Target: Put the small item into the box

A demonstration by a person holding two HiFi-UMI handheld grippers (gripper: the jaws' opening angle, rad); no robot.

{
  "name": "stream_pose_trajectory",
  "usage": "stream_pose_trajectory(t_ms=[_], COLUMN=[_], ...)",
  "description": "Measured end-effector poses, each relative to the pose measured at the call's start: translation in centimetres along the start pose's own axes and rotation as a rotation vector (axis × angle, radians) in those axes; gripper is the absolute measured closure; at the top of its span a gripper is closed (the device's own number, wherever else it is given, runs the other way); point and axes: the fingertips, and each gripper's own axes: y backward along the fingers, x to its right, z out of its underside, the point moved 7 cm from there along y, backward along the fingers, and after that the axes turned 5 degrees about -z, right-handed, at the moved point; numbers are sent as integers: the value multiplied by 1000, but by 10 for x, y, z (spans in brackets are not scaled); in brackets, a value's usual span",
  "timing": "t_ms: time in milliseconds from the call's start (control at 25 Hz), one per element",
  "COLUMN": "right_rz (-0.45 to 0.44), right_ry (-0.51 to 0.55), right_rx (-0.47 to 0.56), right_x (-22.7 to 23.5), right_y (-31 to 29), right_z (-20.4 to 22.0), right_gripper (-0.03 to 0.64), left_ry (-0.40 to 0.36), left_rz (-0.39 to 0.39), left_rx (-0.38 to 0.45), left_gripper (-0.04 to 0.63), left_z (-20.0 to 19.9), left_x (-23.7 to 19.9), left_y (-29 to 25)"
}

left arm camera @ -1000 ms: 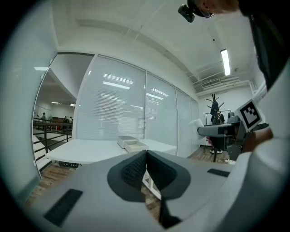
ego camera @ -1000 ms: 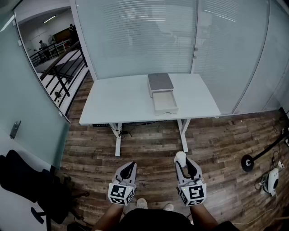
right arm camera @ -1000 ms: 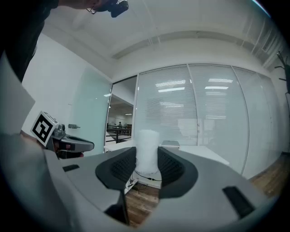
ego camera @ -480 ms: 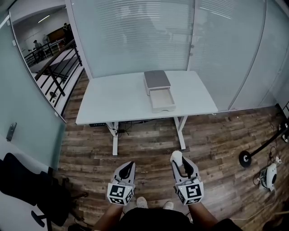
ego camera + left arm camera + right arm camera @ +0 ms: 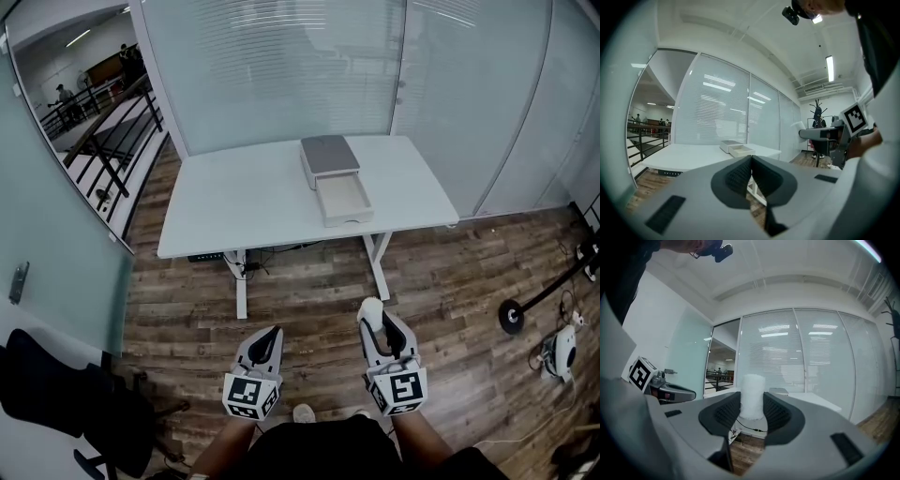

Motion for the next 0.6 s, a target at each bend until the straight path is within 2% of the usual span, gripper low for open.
stream_pose_trajectory(t_ms=[360,520,600], right_rz=[26,31,28], right_ry=[8,5,2], right_rx=[6,5,3], right_x=[-13,-1,7], right_y=[-23,-36,-44], right_z=[4,8,10], right_gripper=[460,460,460], left_ry=[-34,11,6], left_rz=[26,43,41], left_rx=[-16,-16,-15], left_gripper=[584,584,584], left_z=[6,5,3], left_x=[-22,-25,-27], left_y=[-13,-29,-39])
